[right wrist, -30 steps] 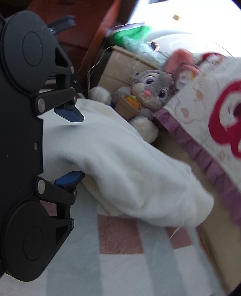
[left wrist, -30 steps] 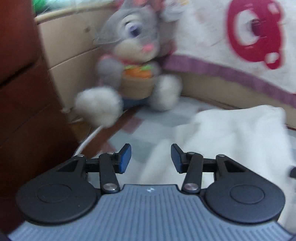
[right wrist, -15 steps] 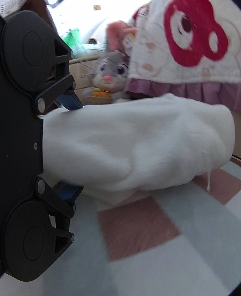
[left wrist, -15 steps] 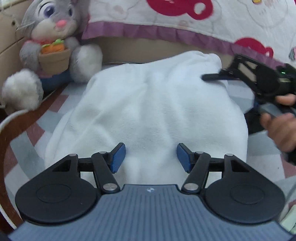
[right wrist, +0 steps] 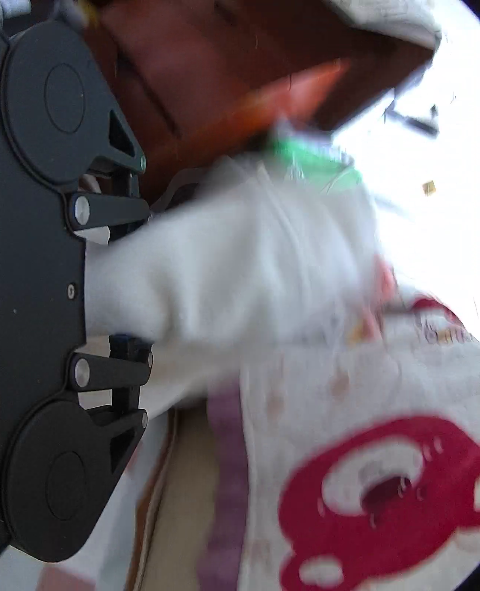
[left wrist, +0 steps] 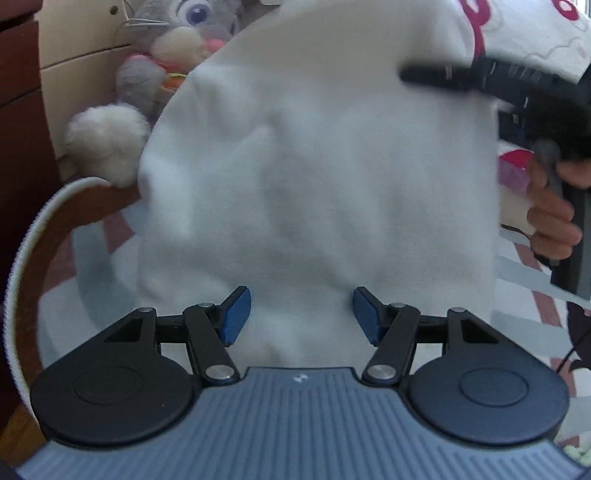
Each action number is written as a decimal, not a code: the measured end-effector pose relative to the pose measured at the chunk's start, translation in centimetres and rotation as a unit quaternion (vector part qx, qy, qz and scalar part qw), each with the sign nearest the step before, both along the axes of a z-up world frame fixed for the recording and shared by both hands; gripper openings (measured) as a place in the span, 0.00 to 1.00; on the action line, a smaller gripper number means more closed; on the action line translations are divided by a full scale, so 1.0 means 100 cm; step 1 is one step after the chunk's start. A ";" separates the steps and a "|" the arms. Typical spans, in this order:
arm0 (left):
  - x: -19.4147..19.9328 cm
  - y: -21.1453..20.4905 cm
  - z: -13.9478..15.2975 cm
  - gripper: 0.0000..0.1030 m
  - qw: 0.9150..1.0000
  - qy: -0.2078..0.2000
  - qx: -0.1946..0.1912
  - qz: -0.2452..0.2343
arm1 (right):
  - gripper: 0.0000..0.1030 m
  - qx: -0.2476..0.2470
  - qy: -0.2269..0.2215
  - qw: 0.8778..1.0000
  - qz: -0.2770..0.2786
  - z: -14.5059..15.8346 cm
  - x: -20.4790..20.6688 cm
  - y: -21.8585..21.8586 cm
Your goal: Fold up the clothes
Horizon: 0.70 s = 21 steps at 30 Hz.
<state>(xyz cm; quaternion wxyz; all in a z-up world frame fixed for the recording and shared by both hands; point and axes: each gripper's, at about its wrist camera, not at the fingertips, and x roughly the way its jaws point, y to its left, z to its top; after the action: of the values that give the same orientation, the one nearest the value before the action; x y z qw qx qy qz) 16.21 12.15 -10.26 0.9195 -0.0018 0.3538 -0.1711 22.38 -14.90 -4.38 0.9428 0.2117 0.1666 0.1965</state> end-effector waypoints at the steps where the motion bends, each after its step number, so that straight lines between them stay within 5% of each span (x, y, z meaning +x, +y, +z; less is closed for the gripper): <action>1: 0.003 -0.001 0.000 0.59 1.000 -0.001 0.008 0.005 | 0.40 -0.011 0.028 0.999 -0.039 -0.013 0.006 -0.008; 4: 0.011 -0.003 -0.001 0.59 0.999 -0.004 0.031 0.019 | 0.50 -0.030 0.146 0.974 -0.172 -0.059 0.021 -0.046; 6: 0.016 -0.004 -0.001 0.59 0.998 -0.007 0.047 0.029 | 0.50 0.038 0.205 0.955 -0.210 -0.085 0.013 -0.082; 9: 0.024 -0.004 0.000 0.61 0.997 -0.004 0.067 0.045 | 0.54 0.172 0.229 0.941 -0.178 -0.112 -0.020 -0.117; 11: 0.028 0.001 0.002 0.62 0.995 -0.002 0.080 0.060 | 0.68 0.185 0.227 0.946 -0.139 -0.116 -0.040 -0.112; 14: 0.024 0.015 0.010 0.62 0.991 0.014 0.081 0.108 | 0.72 0.215 0.229 0.947 -0.062 -0.124 -0.063 -0.104; 17: 0.013 0.044 0.012 0.62 0.988 0.069 -0.017 0.138 | 0.74 0.221 0.232 0.947 -0.017 -0.127 -0.082 -0.083; 21: -0.001 0.064 -0.005 0.64 0.964 0.149 -0.115 0.186 | 0.78 0.197 0.247 0.949 0.010 -0.133 -0.086 -0.054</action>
<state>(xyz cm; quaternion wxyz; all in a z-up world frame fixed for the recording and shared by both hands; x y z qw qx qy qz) 16.07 18.59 -10.79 0.8658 -0.1992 0.4577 -0.0343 13.74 -20.35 -17.67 0.8097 0.4330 0.3546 0.1763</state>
